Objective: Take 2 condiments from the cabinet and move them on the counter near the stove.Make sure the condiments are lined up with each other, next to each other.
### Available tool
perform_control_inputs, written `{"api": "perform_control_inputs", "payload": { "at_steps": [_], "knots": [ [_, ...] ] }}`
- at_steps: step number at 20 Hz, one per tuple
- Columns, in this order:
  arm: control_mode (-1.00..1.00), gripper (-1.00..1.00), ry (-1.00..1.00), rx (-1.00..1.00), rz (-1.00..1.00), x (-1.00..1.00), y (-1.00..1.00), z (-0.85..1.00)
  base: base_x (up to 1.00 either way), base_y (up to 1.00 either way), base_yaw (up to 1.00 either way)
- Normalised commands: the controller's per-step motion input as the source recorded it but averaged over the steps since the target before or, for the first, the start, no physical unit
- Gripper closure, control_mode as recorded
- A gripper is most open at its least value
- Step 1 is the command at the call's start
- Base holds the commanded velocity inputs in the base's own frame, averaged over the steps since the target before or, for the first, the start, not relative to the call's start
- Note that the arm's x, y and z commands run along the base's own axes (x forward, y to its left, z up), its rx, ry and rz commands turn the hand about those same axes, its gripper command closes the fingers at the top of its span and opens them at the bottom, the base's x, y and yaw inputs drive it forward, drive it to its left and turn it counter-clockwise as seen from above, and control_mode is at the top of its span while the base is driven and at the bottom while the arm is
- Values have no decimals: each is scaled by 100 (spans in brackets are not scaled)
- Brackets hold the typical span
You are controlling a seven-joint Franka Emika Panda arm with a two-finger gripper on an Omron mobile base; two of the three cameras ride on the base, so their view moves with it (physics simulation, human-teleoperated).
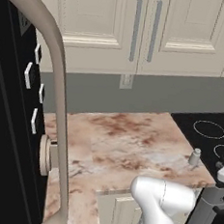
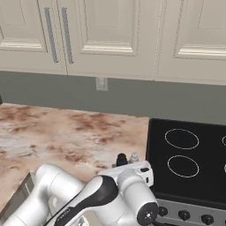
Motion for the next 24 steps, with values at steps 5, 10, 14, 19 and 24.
{"api": "perform_control_inputs", "payload": {
  "at_steps": [5, 10, 14, 19, 24],
  "knots": [
    [-100, 100, 0, 0, 0, 0, -20, -19, 0, 0, 0],
    [-100, 100, 0, 0, 3, 6, -9, -23, 0, 0, 0],
    [-100, 100, 0, 0, 5, 18, -1, -28, 0, 0, 0],
    [-100, 100, 0, 0, 7, 29, -5, -28, 0, 0, 0],
    [-100, 100, 0, 2, 7, 34, -12, -24, 0, 0, 0]
  ]
}}
